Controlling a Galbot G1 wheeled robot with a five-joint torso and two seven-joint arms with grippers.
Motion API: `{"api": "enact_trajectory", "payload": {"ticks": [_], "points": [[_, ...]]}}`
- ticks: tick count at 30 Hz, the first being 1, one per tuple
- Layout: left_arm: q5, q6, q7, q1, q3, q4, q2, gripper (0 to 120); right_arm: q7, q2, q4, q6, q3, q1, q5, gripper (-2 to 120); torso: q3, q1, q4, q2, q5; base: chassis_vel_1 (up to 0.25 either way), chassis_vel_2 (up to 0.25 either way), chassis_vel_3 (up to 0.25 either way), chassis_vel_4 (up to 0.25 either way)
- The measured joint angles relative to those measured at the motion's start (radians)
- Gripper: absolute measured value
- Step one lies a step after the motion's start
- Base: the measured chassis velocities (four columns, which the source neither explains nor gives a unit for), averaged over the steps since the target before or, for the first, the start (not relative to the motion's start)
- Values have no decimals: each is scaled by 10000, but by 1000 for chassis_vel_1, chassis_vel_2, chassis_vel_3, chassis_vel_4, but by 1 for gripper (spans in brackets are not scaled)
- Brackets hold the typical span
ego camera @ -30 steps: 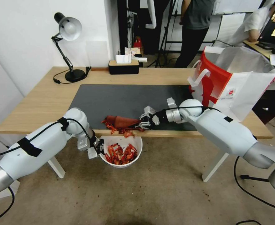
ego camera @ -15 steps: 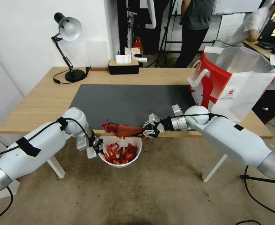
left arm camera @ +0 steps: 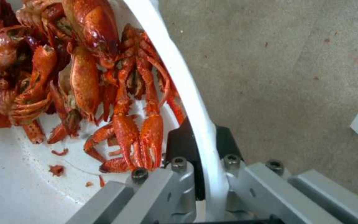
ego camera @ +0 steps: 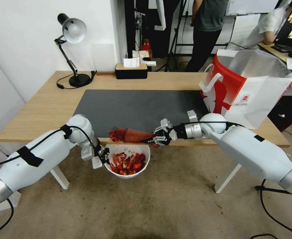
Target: Sweep shrimp from table into container with towel, then put container into takeout bag.
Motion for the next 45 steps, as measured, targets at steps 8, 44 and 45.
{"api": "enact_trajectory", "payload": {"ticks": [8, 44, 45], "points": [[2, -5, -7, 124, -158, -40, 166, 0, 1124, 700, -904, 92, 163, 635, 997, 7, 1, 0, 1, 0, -1, 0, 0, 0, 0], [-39, -162, -79, 348, -611, -80, 515, 0, -1018, 4089, -4878, 316, -1717, 2271, -1911, 7, 0, 0, 2, 0, 0, 0, 0, 0, 0], [-46, -163, -81, 348, -618, -80, 528, 0, -1220, 4054, -4791, 226, -1733, 2271, -1911, 7, 0, 0, 2, 0, 0, 0, 0, 0, 0]]}}
